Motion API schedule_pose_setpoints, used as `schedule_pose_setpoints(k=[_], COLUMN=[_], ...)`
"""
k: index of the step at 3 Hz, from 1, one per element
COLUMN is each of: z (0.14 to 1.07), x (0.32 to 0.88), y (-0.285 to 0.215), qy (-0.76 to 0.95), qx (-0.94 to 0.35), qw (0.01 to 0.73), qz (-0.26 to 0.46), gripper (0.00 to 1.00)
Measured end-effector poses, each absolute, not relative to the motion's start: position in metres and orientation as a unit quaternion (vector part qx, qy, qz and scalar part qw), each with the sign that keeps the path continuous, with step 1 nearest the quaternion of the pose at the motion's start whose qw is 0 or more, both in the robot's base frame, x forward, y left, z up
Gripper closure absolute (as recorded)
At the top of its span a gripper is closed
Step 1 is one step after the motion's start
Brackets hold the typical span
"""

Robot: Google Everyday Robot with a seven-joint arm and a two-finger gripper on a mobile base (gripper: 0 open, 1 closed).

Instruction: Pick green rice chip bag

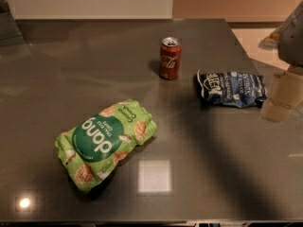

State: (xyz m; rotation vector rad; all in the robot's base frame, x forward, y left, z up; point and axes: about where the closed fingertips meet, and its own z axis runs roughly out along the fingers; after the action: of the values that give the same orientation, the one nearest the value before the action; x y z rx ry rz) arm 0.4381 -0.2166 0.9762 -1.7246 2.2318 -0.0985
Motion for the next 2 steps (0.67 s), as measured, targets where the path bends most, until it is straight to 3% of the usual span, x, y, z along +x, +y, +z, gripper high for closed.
schedule_pose_setpoints(k=[2], z=[0.978], x=[0.449], y=[-0.195], qy=[0.771], qx=[-0.616], qw=[0.163], qz=[-0.019], gripper=[0.00])
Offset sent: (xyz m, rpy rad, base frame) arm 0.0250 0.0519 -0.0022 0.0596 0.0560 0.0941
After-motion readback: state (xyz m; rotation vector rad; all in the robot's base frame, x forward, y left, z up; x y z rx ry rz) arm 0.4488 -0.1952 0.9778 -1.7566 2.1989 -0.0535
